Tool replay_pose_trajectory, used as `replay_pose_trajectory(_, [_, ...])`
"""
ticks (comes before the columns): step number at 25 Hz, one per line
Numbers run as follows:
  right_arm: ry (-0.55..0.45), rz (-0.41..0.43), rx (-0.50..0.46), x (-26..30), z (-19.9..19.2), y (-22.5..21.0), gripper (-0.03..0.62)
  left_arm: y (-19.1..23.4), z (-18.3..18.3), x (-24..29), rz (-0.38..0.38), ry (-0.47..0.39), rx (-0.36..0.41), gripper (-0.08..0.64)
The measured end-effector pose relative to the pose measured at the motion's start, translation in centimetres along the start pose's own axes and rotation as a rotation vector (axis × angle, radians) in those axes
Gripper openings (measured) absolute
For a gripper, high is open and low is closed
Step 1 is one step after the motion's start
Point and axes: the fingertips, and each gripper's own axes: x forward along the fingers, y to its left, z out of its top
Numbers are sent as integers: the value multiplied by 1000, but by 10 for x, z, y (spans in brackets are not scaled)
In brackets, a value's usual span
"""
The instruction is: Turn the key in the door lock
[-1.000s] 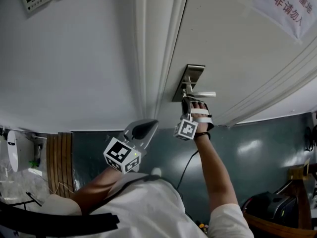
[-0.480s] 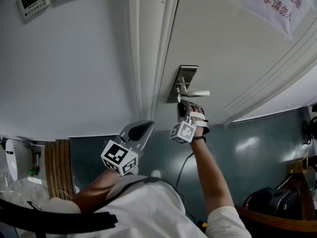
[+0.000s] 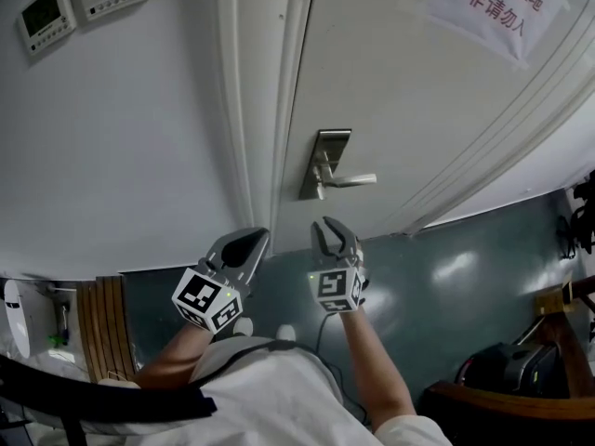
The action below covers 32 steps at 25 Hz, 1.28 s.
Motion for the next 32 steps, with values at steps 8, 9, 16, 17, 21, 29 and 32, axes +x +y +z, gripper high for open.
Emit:
replay_pose_trajectory(8, [-169,7,413,-61,53,-6,50,1,14,-5,-12,-17,29,6])
replay_pose_trajectory(9, [-181,6,430,-66,58,-7,47,0,15,-6,-12,-21,31,6])
replay_pose_trajectory(16, [-277,18,562,-88,92,-13,17,4,27,-14,-10,-47,25,6])
replay_pose_trajectory(17, [-279,23,572,-89,93,-13,11,5,27,-15,-9,-47,26,6])
replay_pose_trajectory(21, [-269,34,582,-88,93,-9,8,11,27,-20,0,-43,29,6])
replay_pose_trajectory(29, [-253,36,595,-83,88,-9,8,15,27,-25,11,-43,29,6])
replay_pose_trajectory(32, [-245,32,594,-83,85,-10,8,14,26,-26,9,-40,32,6])
